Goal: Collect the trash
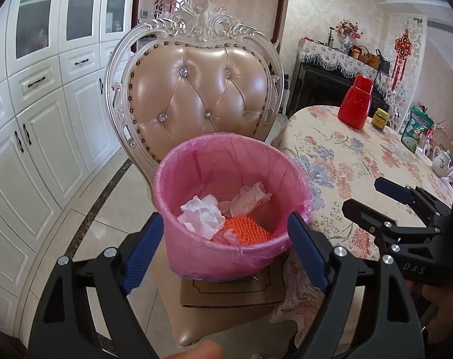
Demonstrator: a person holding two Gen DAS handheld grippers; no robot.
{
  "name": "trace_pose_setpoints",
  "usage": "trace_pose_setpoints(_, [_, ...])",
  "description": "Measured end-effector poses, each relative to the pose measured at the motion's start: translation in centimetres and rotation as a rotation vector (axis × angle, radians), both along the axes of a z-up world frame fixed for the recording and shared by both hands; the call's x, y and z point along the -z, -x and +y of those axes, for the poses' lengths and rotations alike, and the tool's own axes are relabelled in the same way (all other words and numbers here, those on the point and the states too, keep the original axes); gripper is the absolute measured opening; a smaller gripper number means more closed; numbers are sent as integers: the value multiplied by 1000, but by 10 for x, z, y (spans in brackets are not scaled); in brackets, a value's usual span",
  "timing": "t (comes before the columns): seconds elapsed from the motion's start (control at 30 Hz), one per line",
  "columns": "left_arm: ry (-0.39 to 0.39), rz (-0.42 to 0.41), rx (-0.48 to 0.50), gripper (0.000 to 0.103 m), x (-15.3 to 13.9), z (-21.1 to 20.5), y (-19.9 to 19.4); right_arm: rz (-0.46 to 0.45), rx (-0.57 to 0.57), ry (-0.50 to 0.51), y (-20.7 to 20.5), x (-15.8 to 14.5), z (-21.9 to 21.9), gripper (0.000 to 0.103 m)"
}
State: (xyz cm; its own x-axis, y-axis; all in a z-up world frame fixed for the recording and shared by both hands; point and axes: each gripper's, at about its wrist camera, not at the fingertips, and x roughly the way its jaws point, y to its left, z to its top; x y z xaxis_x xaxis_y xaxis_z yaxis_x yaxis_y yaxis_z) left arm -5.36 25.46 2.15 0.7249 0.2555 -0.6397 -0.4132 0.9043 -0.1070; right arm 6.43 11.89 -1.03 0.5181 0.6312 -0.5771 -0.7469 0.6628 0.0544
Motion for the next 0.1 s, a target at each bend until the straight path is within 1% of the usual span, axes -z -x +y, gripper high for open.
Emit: trace_pose_setpoints(0.1, [-11,1,-4,82,-1,-1,1,4,0,2,0,-1,-1,85])
